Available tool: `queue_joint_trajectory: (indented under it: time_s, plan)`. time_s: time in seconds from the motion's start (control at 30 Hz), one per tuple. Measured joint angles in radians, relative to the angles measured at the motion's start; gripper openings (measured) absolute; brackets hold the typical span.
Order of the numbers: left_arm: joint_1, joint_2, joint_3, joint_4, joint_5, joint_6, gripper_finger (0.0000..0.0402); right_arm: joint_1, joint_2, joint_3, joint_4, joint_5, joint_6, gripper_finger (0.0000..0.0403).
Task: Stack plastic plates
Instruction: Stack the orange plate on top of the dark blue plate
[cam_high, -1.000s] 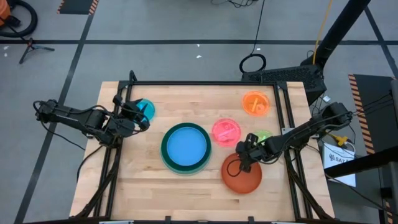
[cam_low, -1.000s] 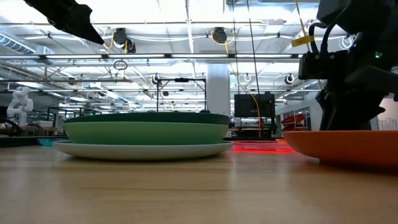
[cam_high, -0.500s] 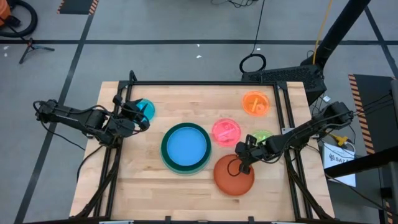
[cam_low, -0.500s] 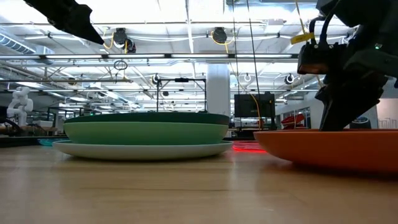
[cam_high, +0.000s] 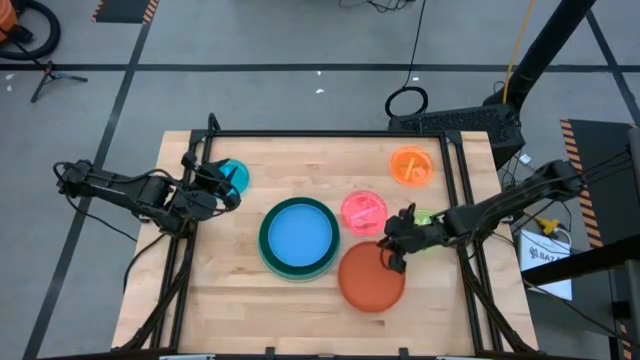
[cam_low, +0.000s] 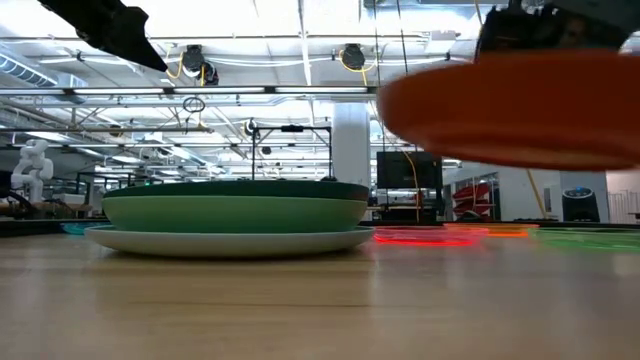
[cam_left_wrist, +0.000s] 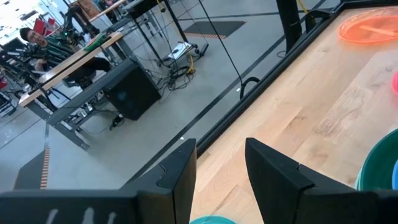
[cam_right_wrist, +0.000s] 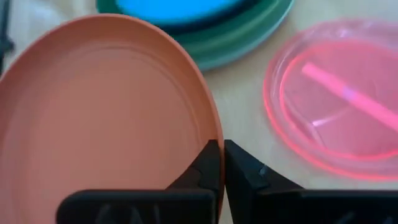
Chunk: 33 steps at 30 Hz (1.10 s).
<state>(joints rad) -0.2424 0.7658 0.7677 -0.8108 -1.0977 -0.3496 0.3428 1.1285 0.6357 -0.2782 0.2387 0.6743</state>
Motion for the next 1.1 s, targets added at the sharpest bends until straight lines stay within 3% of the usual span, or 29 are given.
queue_joint_trajectory:
  time_s: [0.13,0.4,0.53,0.67,1.1]
  plan:
    - [0.0,0.0,0.0,0.0,0.0,0.0,0.0145,-0.045,-0.006,0.0,0.064,0.067,-0.024,0.0002]
    - [0.0,0.0,0.0,0.001,0.0,0.008,0.0145,-0.188,0.024,0.129,0.099,0.075,-0.181,0.0001]
    - [0.0,0.0,0.0,0.001,-0.002,0.014,0.0145,-0.252,0.117,0.209,0.119,0.075,-0.254,0.0001]
    - [0.0,0.0,0.0,0.001,-0.002,0.014,0.0145,-0.307,0.237,0.291,0.157,0.071,-0.219,0.0001]
    - [0.0,0.0,0.0,0.0,-0.002,0.031,0.0145,-0.382,0.548,0.545,0.126,0.002,-0.225,0.0004]
